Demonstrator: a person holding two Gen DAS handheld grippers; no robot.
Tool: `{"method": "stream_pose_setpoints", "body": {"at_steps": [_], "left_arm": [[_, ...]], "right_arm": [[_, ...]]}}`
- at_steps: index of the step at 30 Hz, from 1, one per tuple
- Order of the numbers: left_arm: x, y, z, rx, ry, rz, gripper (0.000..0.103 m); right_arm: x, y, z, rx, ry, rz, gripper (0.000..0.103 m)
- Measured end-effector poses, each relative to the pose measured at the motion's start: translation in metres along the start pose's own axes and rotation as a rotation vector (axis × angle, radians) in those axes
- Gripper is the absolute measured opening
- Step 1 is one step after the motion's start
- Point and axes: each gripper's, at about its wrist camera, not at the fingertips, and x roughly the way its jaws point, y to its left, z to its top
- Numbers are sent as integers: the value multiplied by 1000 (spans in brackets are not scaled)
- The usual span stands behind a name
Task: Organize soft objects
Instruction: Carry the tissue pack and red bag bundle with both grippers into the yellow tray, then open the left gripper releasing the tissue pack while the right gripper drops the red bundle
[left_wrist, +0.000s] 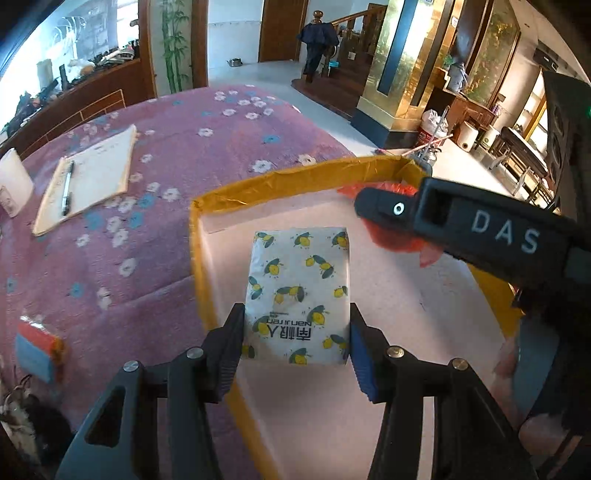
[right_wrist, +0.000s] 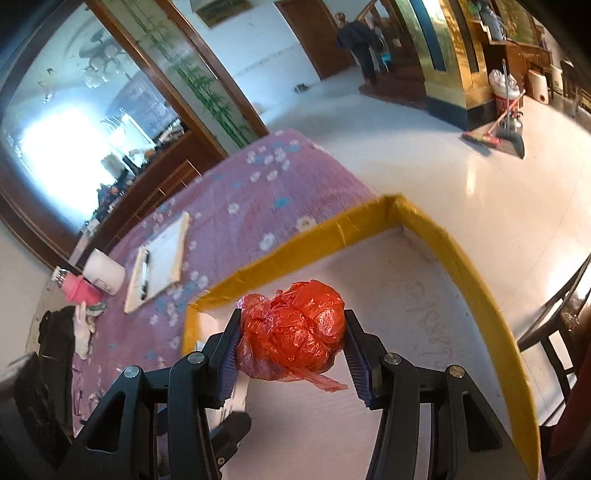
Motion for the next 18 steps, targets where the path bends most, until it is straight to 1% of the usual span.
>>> {"method": "stream_pose_setpoints", "body": {"at_steps": [3, 4, 8, 11, 18], "left_arm": [[13, -5, -1, 5, 27, 38, 51], [13, -8, -2, 16, 15, 57, 51], [13, -10, -4, 38, 18, 48, 51], [12, -8, -3, 34, 13, 34, 51], [14, -8, -3, 44, 18, 19, 52]], "right_arm": [[13, -7, -1, 8, 30, -23, 54], [16, -9, -2, 18, 39, -29, 54], [18, -8, -3, 5, 37, -53, 54], [21, -7, -4, -3, 42, -72, 55], [24, -8, -6, 3, 47, -82, 56]]}}
